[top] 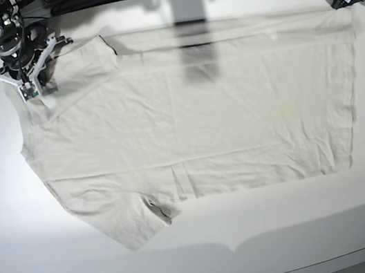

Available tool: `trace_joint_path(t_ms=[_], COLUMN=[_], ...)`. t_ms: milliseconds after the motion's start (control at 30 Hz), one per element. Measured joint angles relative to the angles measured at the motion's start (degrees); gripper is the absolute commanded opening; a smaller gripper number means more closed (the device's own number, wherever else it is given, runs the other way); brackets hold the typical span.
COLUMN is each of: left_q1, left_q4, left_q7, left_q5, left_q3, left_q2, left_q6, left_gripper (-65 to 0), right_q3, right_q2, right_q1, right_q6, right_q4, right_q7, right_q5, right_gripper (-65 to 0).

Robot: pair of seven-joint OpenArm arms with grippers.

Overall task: Fold the T-shirt properly
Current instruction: 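Grasp the shirt edge and drag it further toward the robot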

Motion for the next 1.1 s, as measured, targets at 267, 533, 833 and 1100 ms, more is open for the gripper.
trace_joint_path(t_ms=[267,533,833,1100], left_q1=[3.7,4.6,6.1,7.4], left_q4=[3.0,3.5,6.5,11.8], left_q7=[1.6,2.2,5.5,9.0], left_q5=[-0.8,-1.3,-2.0,-9.6], left_q3=[0.0,0.0,-0.1,-6.3], left_q2=[0.0,0.0,0.0,0.6], left_q6=[-0.2,-0.2,-1.1,-4.9], left_gripper=[-65.0,-65.0,-65.0,-65.0], right_q3=[0.2,0.5,4.4,7.4], right_q2=[0.0,0.2,-0.2,-0.2], right_q1=[-6.0,-9.6,-13.1,-13.1], right_q6=[-3.4,-4.1,-5.6,-5.8], right_q4=[0.2,1.6,5.6,9.1], right_q7=[5.6,5.8,2.8,3.6], right_q5=[-0.4,-2.4,-2.7,-2.6], right_gripper=[-65.0,-65.0,-65.0,-65.0])
